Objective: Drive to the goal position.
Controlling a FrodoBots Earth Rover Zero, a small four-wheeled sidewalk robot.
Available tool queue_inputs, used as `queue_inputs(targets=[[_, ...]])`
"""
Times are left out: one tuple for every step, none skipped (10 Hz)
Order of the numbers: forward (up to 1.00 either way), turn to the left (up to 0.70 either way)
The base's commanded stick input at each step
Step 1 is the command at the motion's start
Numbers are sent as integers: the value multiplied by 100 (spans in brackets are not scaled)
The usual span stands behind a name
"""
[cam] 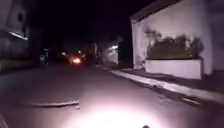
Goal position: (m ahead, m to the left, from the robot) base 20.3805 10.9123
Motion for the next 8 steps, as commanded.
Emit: queue_inputs(targets=[[70,0],[70,0],[70,0],[70,20],[70,35],[70,35],[70,27],[70,4]])
